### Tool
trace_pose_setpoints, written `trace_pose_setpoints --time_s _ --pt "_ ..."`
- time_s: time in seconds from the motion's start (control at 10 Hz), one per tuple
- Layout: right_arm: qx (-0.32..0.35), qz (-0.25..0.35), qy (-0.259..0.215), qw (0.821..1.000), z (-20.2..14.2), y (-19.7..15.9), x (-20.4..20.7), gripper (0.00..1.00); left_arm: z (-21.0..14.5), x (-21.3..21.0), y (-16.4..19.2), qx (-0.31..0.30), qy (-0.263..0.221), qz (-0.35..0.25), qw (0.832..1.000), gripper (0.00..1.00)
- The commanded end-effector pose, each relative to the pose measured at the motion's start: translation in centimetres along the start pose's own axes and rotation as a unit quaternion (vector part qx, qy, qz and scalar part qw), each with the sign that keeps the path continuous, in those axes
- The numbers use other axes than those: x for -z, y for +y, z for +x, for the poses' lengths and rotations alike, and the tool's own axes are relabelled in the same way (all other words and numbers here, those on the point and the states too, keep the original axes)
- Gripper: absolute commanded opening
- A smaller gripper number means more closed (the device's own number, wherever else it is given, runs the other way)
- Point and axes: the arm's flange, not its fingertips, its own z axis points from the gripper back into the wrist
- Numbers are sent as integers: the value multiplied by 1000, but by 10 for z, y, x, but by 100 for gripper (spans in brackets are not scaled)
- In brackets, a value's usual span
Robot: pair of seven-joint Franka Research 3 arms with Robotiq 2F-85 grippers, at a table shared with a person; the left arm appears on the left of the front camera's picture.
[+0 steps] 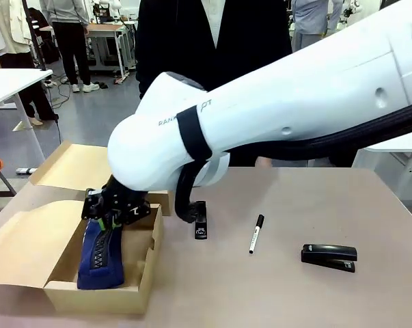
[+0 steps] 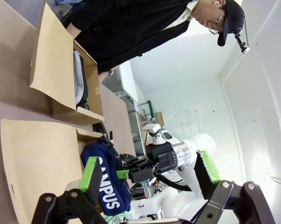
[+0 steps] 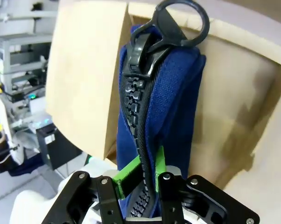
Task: Place items inside the box.
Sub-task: Pick up a Pencil pouch or Stapler and place it inside the Mailer Box closest to the robot.
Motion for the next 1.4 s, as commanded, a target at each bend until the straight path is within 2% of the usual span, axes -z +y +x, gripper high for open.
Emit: trace_pose_setpoints --time_s 0.0,0.3,0.6,0.8,1.2,1.3 --pt "10 -33 -4 999 4 18 7 10 0 1 -1 11 -8 -11 1000 100" --pt "12 -66 5 998 4 4 26 10 0 1 -1 11 -8 -11 1000 100" --pt "22 -86 -4 996 13 -8 27 10 0 1 -1 11 -8 -11 1000 100" --pt "13 -140 -40 989 19 -11 30 10 0 1 -1 11 -8 -11 1000 100" --pt "5 -120 -2 993 16 -8 38 10 0 1 -1 11 -8 -11 1000 100" --pt "2 -122 5 993 16 -8 39 69 0 1 -1 11 -8 -11 1000 100"
